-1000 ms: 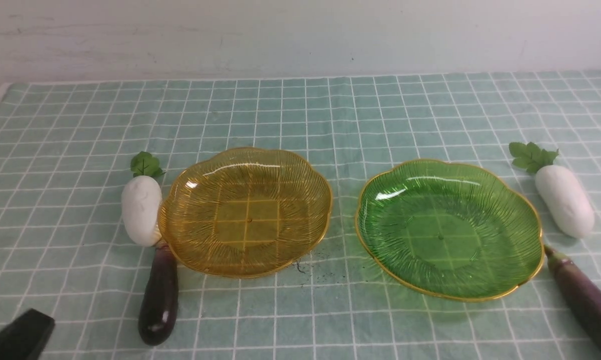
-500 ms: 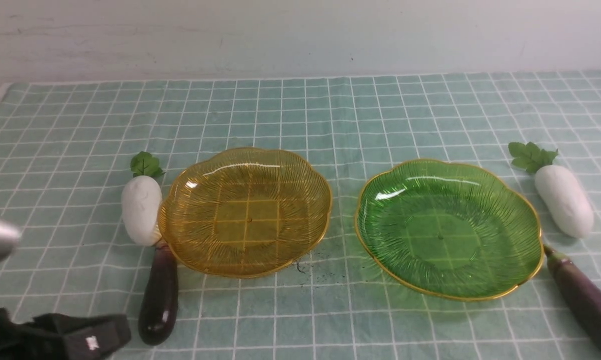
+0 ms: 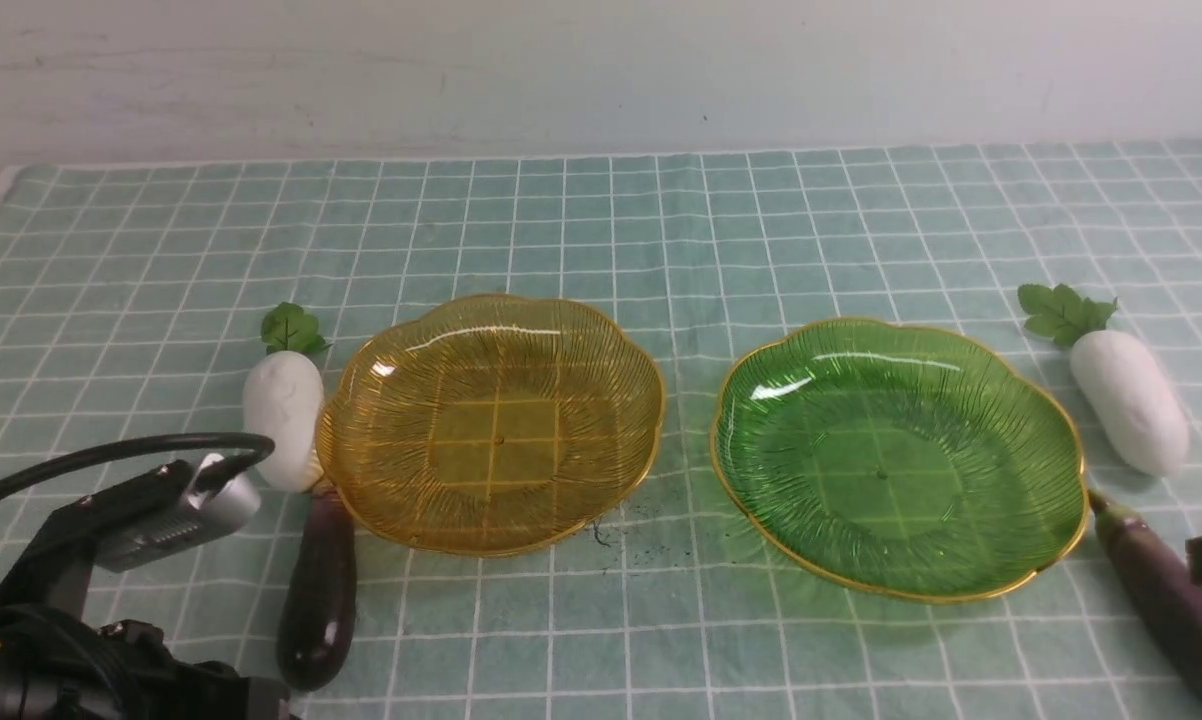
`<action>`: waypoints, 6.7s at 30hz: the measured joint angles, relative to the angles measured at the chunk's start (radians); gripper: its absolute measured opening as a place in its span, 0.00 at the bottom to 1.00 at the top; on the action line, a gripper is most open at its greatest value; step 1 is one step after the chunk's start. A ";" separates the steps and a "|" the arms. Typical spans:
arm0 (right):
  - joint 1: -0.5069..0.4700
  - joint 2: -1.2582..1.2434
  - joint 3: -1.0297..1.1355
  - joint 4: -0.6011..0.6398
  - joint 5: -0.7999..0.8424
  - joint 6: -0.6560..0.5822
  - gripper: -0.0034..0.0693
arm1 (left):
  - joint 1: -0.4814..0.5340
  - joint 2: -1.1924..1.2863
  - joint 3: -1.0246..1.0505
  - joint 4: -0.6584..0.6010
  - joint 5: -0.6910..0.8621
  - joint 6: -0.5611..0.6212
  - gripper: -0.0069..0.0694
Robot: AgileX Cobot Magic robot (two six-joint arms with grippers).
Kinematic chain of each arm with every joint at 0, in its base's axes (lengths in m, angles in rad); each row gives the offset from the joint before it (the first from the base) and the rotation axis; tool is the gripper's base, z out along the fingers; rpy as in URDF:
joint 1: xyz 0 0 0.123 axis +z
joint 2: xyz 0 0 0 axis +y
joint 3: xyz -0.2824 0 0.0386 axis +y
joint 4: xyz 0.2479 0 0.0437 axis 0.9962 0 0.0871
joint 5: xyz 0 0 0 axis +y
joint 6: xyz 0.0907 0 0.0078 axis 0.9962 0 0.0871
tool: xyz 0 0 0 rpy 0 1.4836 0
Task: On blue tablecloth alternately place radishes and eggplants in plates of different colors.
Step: 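Put the eggplants into the green plate, then place the white radish onto the plate beside the other radish with the right gripper, then place the eggplant on the green plate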
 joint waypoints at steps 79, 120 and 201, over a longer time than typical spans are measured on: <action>0.007 0.582 -0.540 -0.300 -0.236 0.262 0.91 | 0.000 0.002 0.000 0.033 0.036 0.009 0.08; 0.017 0.617 -0.931 0.454 0.233 -0.181 0.69 | 0.000 0.002 0.000 0.032 0.000 0.009 0.08; 0.332 -0.158 -0.479 0.162 0.484 -0.178 0.03 | 0.000 0.381 -0.228 0.202 -0.183 -0.180 0.60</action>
